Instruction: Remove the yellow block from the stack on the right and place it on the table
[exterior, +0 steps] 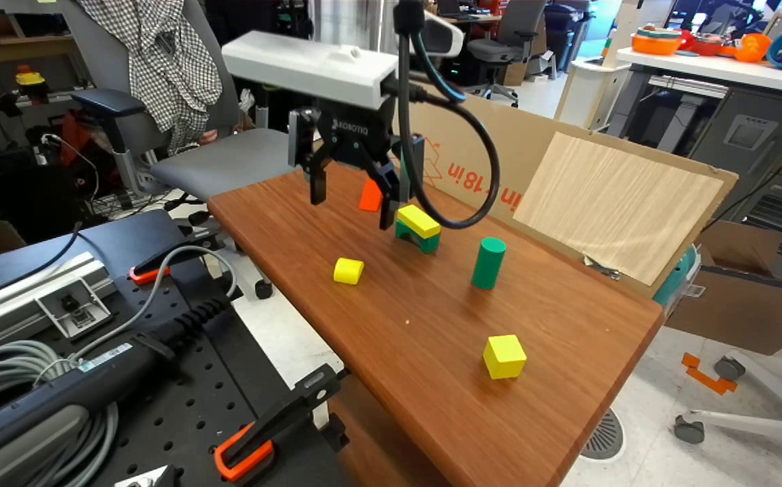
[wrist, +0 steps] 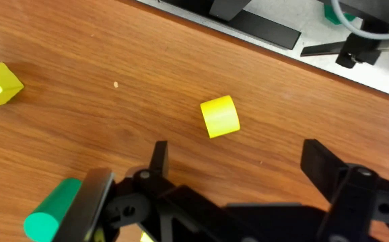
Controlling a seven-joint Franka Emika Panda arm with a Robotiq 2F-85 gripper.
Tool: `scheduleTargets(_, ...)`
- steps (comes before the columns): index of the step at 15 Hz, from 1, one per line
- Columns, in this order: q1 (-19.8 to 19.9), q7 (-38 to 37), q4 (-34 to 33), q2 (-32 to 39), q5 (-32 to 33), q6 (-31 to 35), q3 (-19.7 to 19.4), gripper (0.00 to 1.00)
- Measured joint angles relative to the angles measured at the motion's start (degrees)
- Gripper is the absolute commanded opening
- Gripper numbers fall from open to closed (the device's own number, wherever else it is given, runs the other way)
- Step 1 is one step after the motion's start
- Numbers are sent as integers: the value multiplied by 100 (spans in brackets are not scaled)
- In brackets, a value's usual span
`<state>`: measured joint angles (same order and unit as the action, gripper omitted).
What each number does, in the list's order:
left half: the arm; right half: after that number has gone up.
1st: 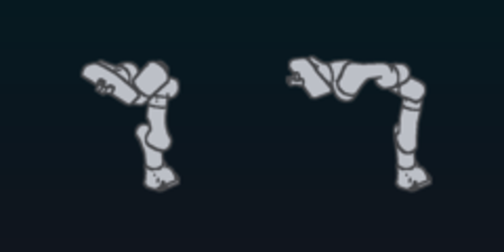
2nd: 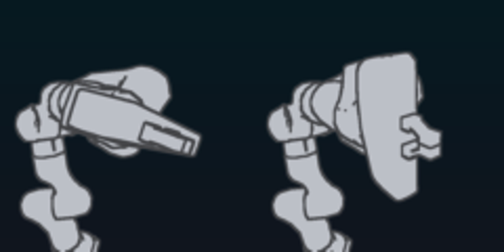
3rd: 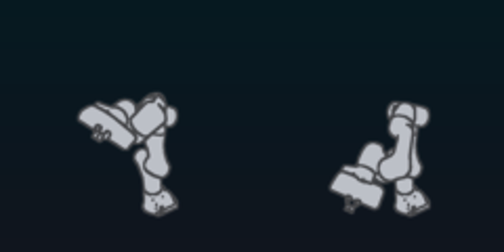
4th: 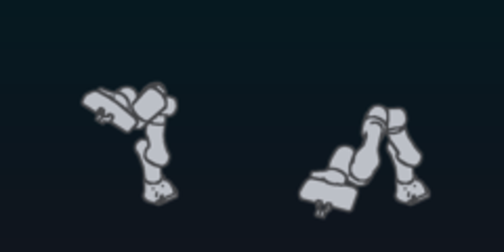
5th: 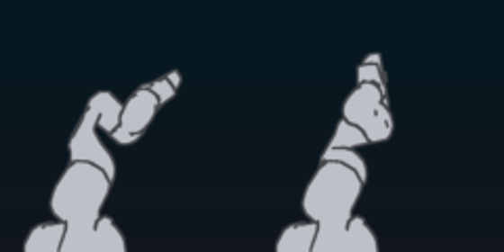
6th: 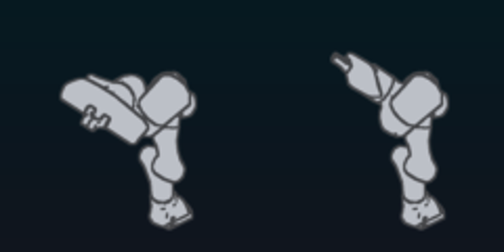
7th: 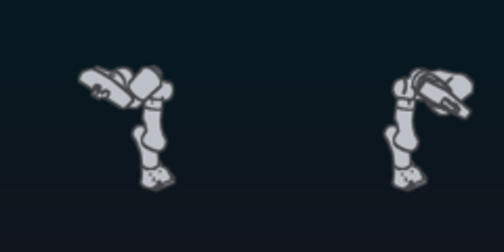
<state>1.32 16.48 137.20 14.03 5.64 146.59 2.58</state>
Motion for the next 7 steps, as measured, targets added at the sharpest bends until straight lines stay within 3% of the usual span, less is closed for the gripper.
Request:
scheduleTargets(3, 111, -81, 74, -520, -507, -172, -35, 100)
scheduleTargets(7, 127, -314, 119, -776, -580, -171, -153, 100)
